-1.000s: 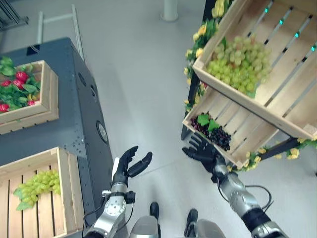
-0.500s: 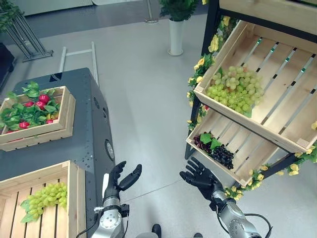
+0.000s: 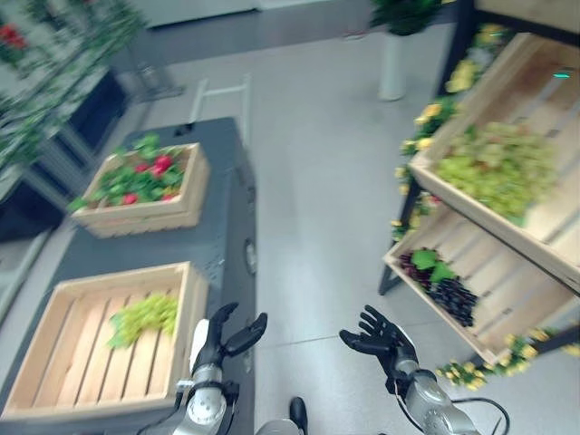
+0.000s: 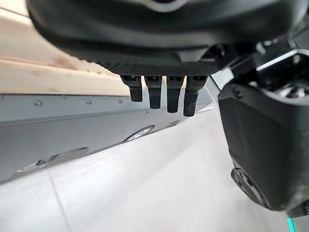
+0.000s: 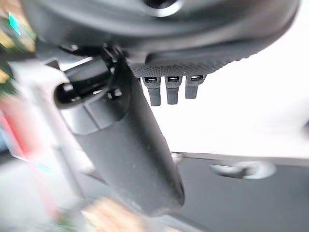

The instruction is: Pick up the fruits from the basket on one side to the basket on the other side

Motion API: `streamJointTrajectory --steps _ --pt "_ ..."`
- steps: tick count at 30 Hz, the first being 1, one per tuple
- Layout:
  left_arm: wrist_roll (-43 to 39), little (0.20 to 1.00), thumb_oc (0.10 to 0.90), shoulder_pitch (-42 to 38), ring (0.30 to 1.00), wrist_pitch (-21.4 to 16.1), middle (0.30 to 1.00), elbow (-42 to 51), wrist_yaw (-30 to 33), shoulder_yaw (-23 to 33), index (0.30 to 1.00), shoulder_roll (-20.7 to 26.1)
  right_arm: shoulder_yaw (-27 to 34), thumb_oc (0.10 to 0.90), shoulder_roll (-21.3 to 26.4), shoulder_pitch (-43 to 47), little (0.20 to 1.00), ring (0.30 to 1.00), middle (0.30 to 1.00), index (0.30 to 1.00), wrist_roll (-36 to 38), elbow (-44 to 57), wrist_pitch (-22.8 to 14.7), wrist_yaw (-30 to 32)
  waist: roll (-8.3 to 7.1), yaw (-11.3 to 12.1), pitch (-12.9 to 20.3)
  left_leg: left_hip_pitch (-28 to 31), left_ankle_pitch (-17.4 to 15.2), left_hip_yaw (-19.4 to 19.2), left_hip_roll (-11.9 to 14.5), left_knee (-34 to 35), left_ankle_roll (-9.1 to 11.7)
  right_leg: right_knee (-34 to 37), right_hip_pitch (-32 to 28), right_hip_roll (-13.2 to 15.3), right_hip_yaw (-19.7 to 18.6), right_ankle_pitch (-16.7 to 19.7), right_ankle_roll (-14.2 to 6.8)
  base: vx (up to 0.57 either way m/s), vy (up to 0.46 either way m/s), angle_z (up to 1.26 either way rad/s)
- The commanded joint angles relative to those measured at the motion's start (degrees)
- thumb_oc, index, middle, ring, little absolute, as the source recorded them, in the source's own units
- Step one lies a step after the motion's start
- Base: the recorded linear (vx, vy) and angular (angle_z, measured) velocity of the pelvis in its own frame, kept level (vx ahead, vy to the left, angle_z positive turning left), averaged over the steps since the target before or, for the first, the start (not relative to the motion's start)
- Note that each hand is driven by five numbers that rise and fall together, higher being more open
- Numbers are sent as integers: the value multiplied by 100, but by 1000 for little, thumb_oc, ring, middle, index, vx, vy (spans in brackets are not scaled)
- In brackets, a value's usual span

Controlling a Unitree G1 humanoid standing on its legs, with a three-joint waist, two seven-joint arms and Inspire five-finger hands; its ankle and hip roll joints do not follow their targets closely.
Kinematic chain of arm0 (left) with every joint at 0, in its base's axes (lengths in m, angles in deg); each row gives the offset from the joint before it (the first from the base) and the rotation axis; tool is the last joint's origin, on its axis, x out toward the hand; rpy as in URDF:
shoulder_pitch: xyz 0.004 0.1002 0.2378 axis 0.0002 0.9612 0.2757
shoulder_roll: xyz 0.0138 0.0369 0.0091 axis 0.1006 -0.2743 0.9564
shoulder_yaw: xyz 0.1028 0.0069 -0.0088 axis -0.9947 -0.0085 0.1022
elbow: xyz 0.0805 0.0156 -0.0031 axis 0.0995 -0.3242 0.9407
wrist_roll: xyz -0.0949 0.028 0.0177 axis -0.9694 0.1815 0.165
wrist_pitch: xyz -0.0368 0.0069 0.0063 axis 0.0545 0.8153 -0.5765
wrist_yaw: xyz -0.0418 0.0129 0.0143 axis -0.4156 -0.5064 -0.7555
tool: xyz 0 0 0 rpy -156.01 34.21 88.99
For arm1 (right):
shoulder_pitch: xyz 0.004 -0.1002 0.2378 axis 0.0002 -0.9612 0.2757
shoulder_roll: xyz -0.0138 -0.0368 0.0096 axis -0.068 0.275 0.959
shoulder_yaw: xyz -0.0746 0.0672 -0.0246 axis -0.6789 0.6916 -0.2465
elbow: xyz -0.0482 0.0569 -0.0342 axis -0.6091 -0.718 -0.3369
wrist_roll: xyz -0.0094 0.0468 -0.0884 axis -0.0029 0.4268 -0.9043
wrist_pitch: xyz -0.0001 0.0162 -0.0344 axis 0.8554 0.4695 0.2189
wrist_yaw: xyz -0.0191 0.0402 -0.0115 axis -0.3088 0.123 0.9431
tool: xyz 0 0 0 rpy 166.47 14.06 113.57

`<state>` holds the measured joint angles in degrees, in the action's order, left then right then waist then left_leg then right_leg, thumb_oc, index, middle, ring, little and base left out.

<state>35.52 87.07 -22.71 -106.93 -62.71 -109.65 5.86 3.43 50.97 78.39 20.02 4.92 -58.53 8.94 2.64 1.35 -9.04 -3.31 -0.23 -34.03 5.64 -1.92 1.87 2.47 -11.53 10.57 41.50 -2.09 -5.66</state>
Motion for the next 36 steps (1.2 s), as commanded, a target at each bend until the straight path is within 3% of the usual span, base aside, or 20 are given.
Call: streamJointTrajectory --steps 1,6,7,9,10,12,13,15,16,17,18,19,20,22,28,30,36 --pt "1171 900 800 -378 900 -585 900 364 561 107 900 563 213 800 -538 575 900 900 900 900 353 382 -808 -65 -16 116 -76 361 143 738 -258 434 25 -343 131 117 -798 87 76 168 348 139" --pt "1532 900 800 -464 900 -689 900 712 509 40 900 948 311 800 -698 660 900 900 900 900 489 170 -908 -309 76 279 0 627 -28 917 -564 692 -301 -1405 334 539 -582 277 -90 122 273 42" --pt "1740 900 800 -471 900 -768 900 851 361 31 900 1068 414 800 -743 636 900 900 900 900 521 214 -964 -259 121 267 -20 703 -141 1100 -699 692 -442 -2430 658 778 -791 325 -119 180 315 55" --pt "1856 900 800 -485 900 -817 900 919 300 5 900 1137 490 800 -746 591 900 900 900 900 532 267 -959 -238 145 222 -37 762 -205 1287 -775 692 -509 -3017 930 834 -1027 301 -107 129 140 75" --pt "1864 900 800 -571 900 -878 900 983 189 -78 900 1191 523 800 -748 539 900 900 900 900 611 313 -974 -131 135 124 -66 803 -224 1681 -845 692 -543 -3217 1193 542 -1535 120 -51 73 -64 104" --pt "1878 900 800 -728 900 -962 900 983 143 -220 900 1222 534 800 -754 459 900 900 900 900 639 333 -1014 -56 118 -54 -79 838 -205 2119 -893 692 -547 -2861 1416 107 -2046 30 16 73 -121 118" --pt "1872 900 800 -740 900 -960 900 979 146 -230 900 1222 537 800 -753 453 900 900 900 900 636 333 -1014 -59 123 -68 -79 841 -203 2143 -889 692 -543 -2824 1416 83 -2059 37 21 86 -135 119" --pt "1886 900 800 -900 900 -1020 900 929 233 -329 900 1206 545 800 -753 441 900 900 900 900 717 181 -962 -206 120 -226 -109 929 -272 2286 -815 692 -493 -1633 1566 27 -2492 375 -45 86 -161 91" --pt "1884 900 800 -911 900 -1032 900 915 256 -339 900 1200 548 800 -754 443 900 900 900 900 714 168 -932 -225 129 -236 -111 936 -280 2299 -803 692 -491 -1520 1548 7 -2516 434 -53 40 -232 60" --pt "1913 900 800 -1016 900 -1203 900 924 228 -448 900 1136 572 800 -722 481 900 900 900 900 793 115 -938 -176 123 -368 -135 911 -308 2586 -813 692 -534 -624 1707 -192 -3177 739 -52 42 -258 53" --pt "1854 900 800 -1118 900 -1341 900 909 202 -589 900 1106 569 800 -733 503 900 900 900 900 809 66 -987 -123 117 -473 -168 934 -370 2916 -841 692 -577 -653 1808 -346 -3706 745 -52 31 -253 67" --pt "1847 900 800 -1128 900 -1343 900 906 203 -598 900 1105 569 800 -735 507 900 900 900 900 801 62 -977 -132 114 -475 -162 923 -369 2931 -844 692 -580 -662 1829 -353 -3737 749 -51 82 -229 110" --pt "1744 900 800 -1201 900 -1443 900 868 118 -674 900 1066 579 800 -747 549 900 900 900 900 790 15 -969 -104 99 -546 -178 937 -339 3189 -818 692 -612 -840 1751 -569 -4082 399 -30 94 -279 158" --pt "1712 900 800 -1189 900 -1491 900 839 -128 -738 900 962 541 800 -784 698 900 900 900 900 898 5 -871 -186 -30 -397 -62 888 -239 3129 -729 692 -486 -456 1276 -472 -3548 348 -35 142 -375 174" --pt "1553 900 800 -976 900 -1542 900 839 -236 -731 900 869 494 800 -695 892 900 900 900 900 662 -136 -719 -71 -164 -193 71 1021 -242 3086 -625 692 -281 253 591 -532 -3231 357 71 139 -187 45" --pt "1381 900 800 -892 900 -1449 900 783 -137 -699 900 839 479 800 -654 921 900 900 900 900 156 -170 -560 364 -178 -156 102 1028 -245 3130 -583 692 -245 253 480 -576 -3159 286 130 159 -140 0" --pt "1256 900 800 -733 900 -1523 900 930 159 -550 900 867 352 800 -498 864 900 900 900 900 185 33 -349 451 -223 -30 -55 908 -143 3181 -473 581 -128 77 496 -619 -2959 90 304 28 -84 13"
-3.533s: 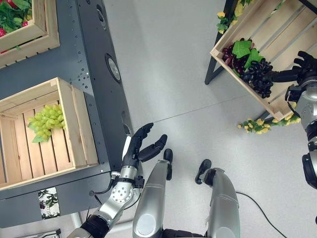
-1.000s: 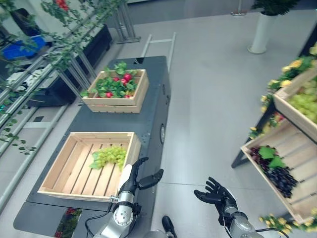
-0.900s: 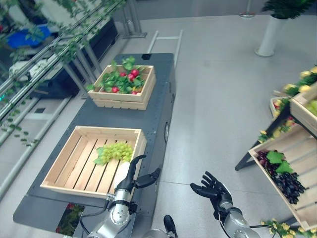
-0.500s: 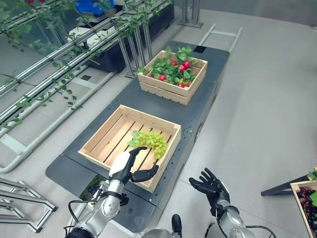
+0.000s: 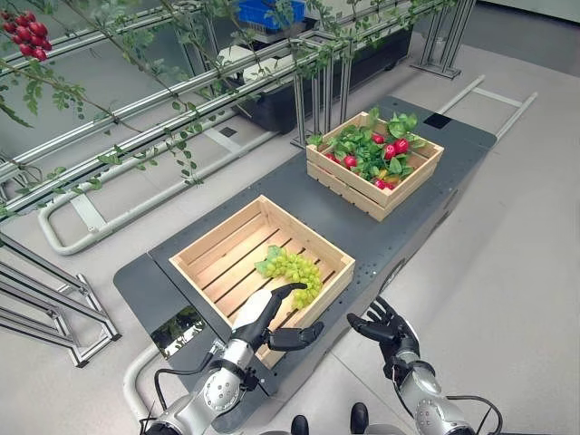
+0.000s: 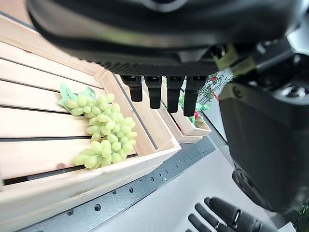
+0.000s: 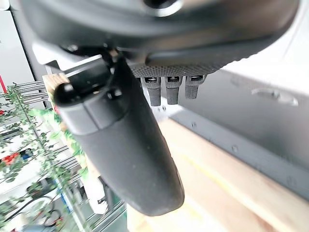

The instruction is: Pick up the fruits from the basket on one side to the basket on the other side

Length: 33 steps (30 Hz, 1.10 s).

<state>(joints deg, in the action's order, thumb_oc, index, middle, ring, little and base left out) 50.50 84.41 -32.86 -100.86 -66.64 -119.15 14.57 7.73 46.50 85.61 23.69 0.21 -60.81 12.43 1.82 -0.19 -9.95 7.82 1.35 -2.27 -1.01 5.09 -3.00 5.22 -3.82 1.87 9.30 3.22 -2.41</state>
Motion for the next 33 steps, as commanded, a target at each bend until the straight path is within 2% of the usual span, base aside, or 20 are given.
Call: streamJointTrajectory --steps 1,4,5,7,8,9,10,11,12,14,16,18,19,20,21,23,25,29,30,33 --pt "-305 900 800 -474 900 -545 900 308 614 436 900 -25 -83 800 -49 166 900 900 900 900 -153 477 -74 88 -150 148 6 -221 -292 41 203 -146 378 -182 -300 235 262 -457 12 4 -56 25" --pt "-545 900 800 -469 900 -653 900 248 630 568 900 -112 -30 800 -80 157 900 900 900 900 -122 365 -23 154 -219 157 -8 -318 -413 -22 201 -453 423 -157 -358 234 278 -509 90 67 -26 21" --pt "-539 900 800 -463 900 -726 900 272 569 617 900 -139 30 800 -95 109 900 900 900 900 -93 394 -1 283 -265 148 -28 -510 -466 -215 182 -866 458 -180 -369 274 351 -519 118 10 -6 39" --pt "-454 900 800 -562 900 -906 900 370 446 597 900 -170 87 800 -62 48 900 900 900 900 94 439 -184 590 -293 93 -191 -1249 -112 -833 283 -1787 684 -274 -405 343 717 -531 154 -65 19 78" --pt "-518 900 800 -843 900 -932 900 330 459 468 900 -249 55 800 -34 259 900 900 900 900 179 259 -449 796 -223 62 -301 -1147 -157 -1232 440 -1161 744 -408 -424 395 875 -626 50 -26 95 119" --pt "-552 900 800 -903 900 -910 900 281 479 438 900 -271 74 800 -48 335 900 900 900 900 133 144 -493 786 -209 64 -306 -1045 -218 -1213 404 -1033 678 -452 -408 415 877 -639 34 74 195 145" --pt "-507 900 800 -968 900 -872 900 153 493 409 900 -328 104 800 -88 444 900 900 900 900 111 -28 -513 839 -181 106 -297 -945 -311 -964 221 -936 551 -531 -394 448 845 -639 -20 88 152 101" --pt "-446 900 800 -976 900 -880 900 107 498 409 900 -354 105 800 -96 463 900 900 900 900 125 -51 -513 856 -171 125 -293 -932 -317 -861 153 -910 521 -545 -402 457 836 -628 -46 105 237 71" --pt "-377 900 800 -998 900 -896 900 79 558 409 900 -379 95 800 -154 508 900 900 900 900 118 -16 -553 909 -109 129 -265 -758 -150 -781 128 -552 413 -739 -285 485 880 -634 -84 201 244 5" --pt "-880 900 800 -950 900 -873 900 220 171 504 900 -208 249 800 -241 355 900 900 900 900 -14 96 -612 1028 -40 52 -203 -357 -269 -975 81 -211 249 -1919 -9 602 1016 -845 -250 236 240 -18" --pt "-1021 900 800 -834 900 -875 900 292 -32 563 900 -139 338 800 -302 236 900 900 900 900 -37 169 -625 1051 -21 18 -220 -227 -268 -900 -11 -26 124 -3214 510 793 900 -667 -380 119 151 11" --pt "-980 900 800 -764 900 -866 900 368 -140 551 900 -101 399 800 -317 183 900 900 900 900 3 182 -656 1005 -22 -32 -272 -173 -324 -831 -42 -17 62 -3777 885 854 711 -500 -409 75 57 6" --pt "-857 900 800 -732 900 -857 900 421 -161 520 900 -57 447 800 -342 161 900 900 900 900 22 167 -650 949 -19 -77 -311 -138 -360 -740 -41 -9 51 -3638 1004 781 577 -439 -402 56 -92 11" --pt "-816 900 800 -726 900 -835 900 513 -101 502 900 23 479 800 -382 186 900 900 900 900 23 122 -616 876 16 -95 -351 -164 -318 -711 37 -9 75 -2959 1027 716 566 -319 -299 55 -180 38" --pt "-847 900 800 -760 900 -814 900 571 4 531 900 46 441 800 -411 248 900 900 900 900 -2 89 -614 813 40 -48 -370 -170 -325 -756 108 -10 132 -2083 884 782 662 -309 -266 18 -228 46" --pt "-718 900 800 -889 900 -794 900 618 429 582 900 33 304 800 -416 471 900 900 900 900 -55 -5 -656 701 43 46 -445 -206 -428 -941 163 -9 163 -839 737 894 750 160 -365 0 -211 30" --pt "-590 900 800 -938 900 -882 900 681 766 746 900 -49 186 800 -441 622 900 900 900 900 -249 -46 -453 872 6 47 -406 -277 -429 -848 237 -38 130 -721 657 794 337 34 -360 85 -268 6" --pt "-910 900 800 -770 900 -1021 900 1257 551 1076 900 -15 158 800 -379 471 900 900 900 900 -621 204 -360 720 -95 121 -312 -272 -393 -977 370 -186 227 -656 316 744 693 -161 -316 147 -196 25" --pt "-1367 900 800 -700 900 -1147 900 1429 193 1198 900 -43 182 800 -298 433 900 900 900 900 -494 210 -246 749 -119 144 -284 -282 -380 -990 427 -253 271 -579 176 715 765 -219 -294 117 -137 -2" --pt "-1832 900 800 -638 900 -1130 900 1602 111 1422 900 -128 257 800 -230 432 900 900 900 900 -405 164 -212 591 -122 165 -242 -198 -325 -932 467 -173 351 -394 -72 657 874 -279 -230 125 -103 -1"
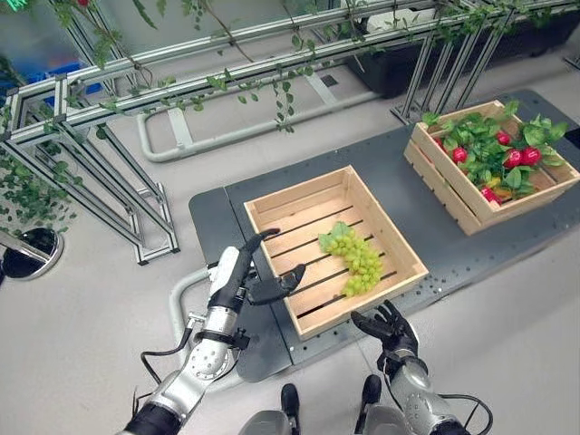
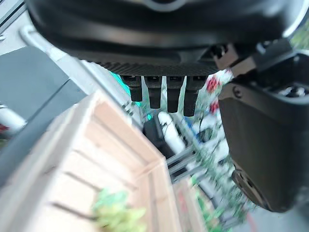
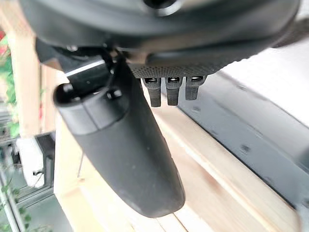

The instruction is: Pick up the fruits from the basket on one side to the basket on the other side

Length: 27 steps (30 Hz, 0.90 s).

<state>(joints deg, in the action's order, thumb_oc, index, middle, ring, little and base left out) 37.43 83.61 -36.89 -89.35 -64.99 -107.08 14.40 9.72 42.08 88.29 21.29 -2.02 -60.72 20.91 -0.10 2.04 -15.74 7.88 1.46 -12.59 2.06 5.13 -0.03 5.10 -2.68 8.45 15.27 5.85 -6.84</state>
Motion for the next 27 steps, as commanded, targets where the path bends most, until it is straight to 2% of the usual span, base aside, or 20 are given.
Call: streamJointTrajectory --steps 1,4,7,10,12,14,15,16,18,19,20,22,23,24,27 --pt "-653 900 800 -547 900 -740 900 447 -27 308 900 -125 66 800 214 132 900 900 900 900 -161 397 -225 -329 76 -63 354 -155 -326 116 156 -123 70 -326 -257 -13 295 -555 223 118 -44 -4" --pt "-557 900 800 -462 900 -762 900 541 253 679 900 -145 105 800 167 2 900 900 900 900 -277 465 -194 -398 117 -92 417 -85 -317 182 136 -13 104 -246 -346 -34 290 -599 245 116 -10 -4" --pt "551 900 800 -622 900 -568 900 702 1025 1003 900 184 63 800 162 -135 900 900 900 900 -359 567 -159 -438 178 -206 444 -75 -349 191 110 -13 139 -181 -371 -45 258 -610 250 88 23 3" --pt "1279 900 800 -831 900 -203 900 753 1440 1175 900 556 43 800 206 -261 900 900 900 900 -381 612 -153 -576 223 -314 478 -60 -377 126 84 -13 150 -138 -383 -48 225 -620 237 89 35 1" --pt "1763 900 800 -1113 900 163 900 657 1766 1094 900 887 11 800 301 -319 900 900 900 900 -298 693 -179 -640 274 -415 464 -75 -370 93 70 -13 160 -151 -345 -52 162 -632 235 83 48 -3" --pt "2372 900 800 -1563 900 717 900 365 2012 850 900 1251 -19 800 518 -265 900 900 900 900 -105 869 -256 -836 339 -526 363 -153 -347 40 42 -13 170 -205 -208 -49 71 -662 239 16 77 -10" --pt "2573 900 800 -1747 900 864 900 223 2108 730 900 1425 -26 800 597 -216 900 900 900 900 -53 944 -274 -899 354 -563 305 -184 -337 11 32 -13 176 -248 -141 -49 42 -685 242 -104 107 -17" --pt "2585 900 800 -2251 900 1043 900 -170 2221 414 900 1849 -57 800 811 -51 900 900 900 900 33 1097 -304 -947 391 -648 129 -370 -307 -48 16 -119 198 -348 81 -46 -48 -701 272 -133 96 -13" --pt "2543 900 800 -2929 900 1239 900 -759 2275 -114 900 2254 -44 800 1128 237 900 900 900 900 146 1269 -361 -1019 445 -764 -202 -790 -340 -100 7 -558 251 -610 446 -10 -166 -749 330 -234 116 -16" --pt "2588 900 800 -3026 900 1306 900 -847 2242 -199 900 2299 -38 800 1176 282 900 900 900 900 184 1294 -384 -1032 453 -779 -257 -866 -351 -104 5 -644 260 -664 508 -4 -183 -763 341 -276 135 -28" --pt "2739 900 800 -3414 900 1486 900 -1216 2318 -548 900 2495 -10 800 1339 505 900 900 900 900 452 1362 -453 -1205 470 -859 -527 -1131 -414 -159 3 -977 276 -910 736 19 -244 -821 384 -188 116 -23" --pt "2956 900 800 -3919 900 1762 900 -1627 2356 -996 900 2688 9 800 1448 759 900 900 900 900 691 1429 -530 -1364 446 -955 -836 -1456 -505 -218 17 -1392 287 -1278 1042 31 -312 -935 441 -182 101 -22" --pt "2978 900 800 -3993 900 1792 900 -1680 2388 -1053 900 2711 6 800 1471 807 900 900 900 900 704 1445 -555 -1372 438 -962 -885 -1539 -510 -231 21 -1474 287 -1349 1123 31 -323 -942 452 -173 69 -24" --pt "3138 900 800 -4233 900 1979 900 -1828 2390 -1225 900 2781 -29 800 1542 979 900 900 900 900 744 1517 -616 -1384 398 -1001 -1054 -1778 -559 -281 33 -1735 271 -1613 1389 34 -357 -1000 478 -163 59 -16" --pt "3329 900 800 -4642 900 2219 900 -2041 2468 -1446 900 2868 -102 800 1546 1227 900 900 900 900 692 1587 -668 -1334 273 -1022 -1313 -2247 -663 -373 61 -2192 227 -2013 1872 47 -395 -1068 498 -167 26 -10"
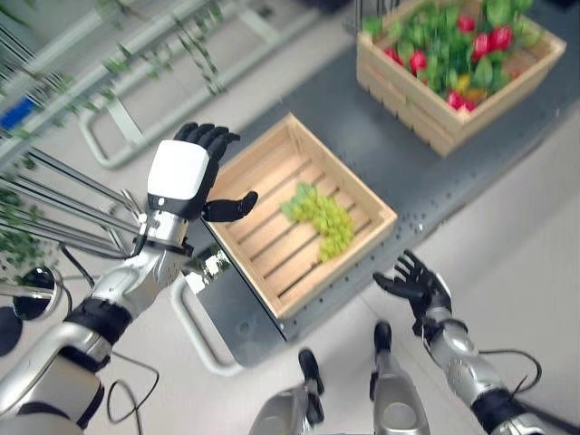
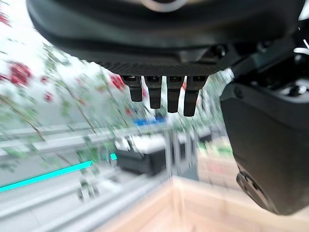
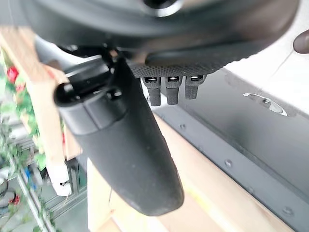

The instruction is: Pick up the fruits from the basket on one side to the basket on the other side

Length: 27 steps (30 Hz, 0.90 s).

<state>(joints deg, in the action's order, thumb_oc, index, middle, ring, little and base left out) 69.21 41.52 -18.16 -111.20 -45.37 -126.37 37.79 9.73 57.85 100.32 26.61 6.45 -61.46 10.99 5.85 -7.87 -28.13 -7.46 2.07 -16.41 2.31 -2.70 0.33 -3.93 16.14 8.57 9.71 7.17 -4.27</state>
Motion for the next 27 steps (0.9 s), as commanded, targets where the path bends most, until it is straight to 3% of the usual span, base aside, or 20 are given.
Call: streamJointTrajectory --steps 1,10,19,24,27 --pt "193 900 800 -583 900 428 900 111 553 424 900 550 -146 800 -42 113 900 900 900 900 168 755 -612 -296 -376 -23 -159 -876 -762 -16 48 -1552 176 -1223 144 38 172 -1212 242 -125 -9 -2" --pt "341 900 800 -1442 900 1040 900 -14 678 102 900 469 -303 800 -177 410 900 900 900 900 77 926 -505 92 -612 -32 -166 -2095 -986 -87 205 -2343 58 -1863 1292 30 55 -1308 242 -64 6 4" --pt "1009 900 800 -2042 900 1501 900 -30 984 -183 900 427 -330 800 -136 533 900 900 900 900 73 909 -570 199 -730 -72 -166 -2600 -991 -95 284 -2564 47 -1948 1736 -72 -17 -1258 236 1 6 -1" --pt "1130 900 800 -2313 900 1516 900 -60 1034 -341 900 332 -409 800 -155 622 900 900 900 900 94 926 -563 319 -788 -77 -166 -2735 -972 -86 304 -2600 59 -1959 1870 -128 -18 -1221 228 6 -3 0" --pt "1542 900 800 -2442 900 1419 900 -34 759 -475 900 247 -401 800 -197 677 900 900 900 900 98 926 -588 381 -804 -81 -166 -2810 -992 -73 299 -2625 55 -1981 1963 -147 -31 -1209 211 27 -15 0"
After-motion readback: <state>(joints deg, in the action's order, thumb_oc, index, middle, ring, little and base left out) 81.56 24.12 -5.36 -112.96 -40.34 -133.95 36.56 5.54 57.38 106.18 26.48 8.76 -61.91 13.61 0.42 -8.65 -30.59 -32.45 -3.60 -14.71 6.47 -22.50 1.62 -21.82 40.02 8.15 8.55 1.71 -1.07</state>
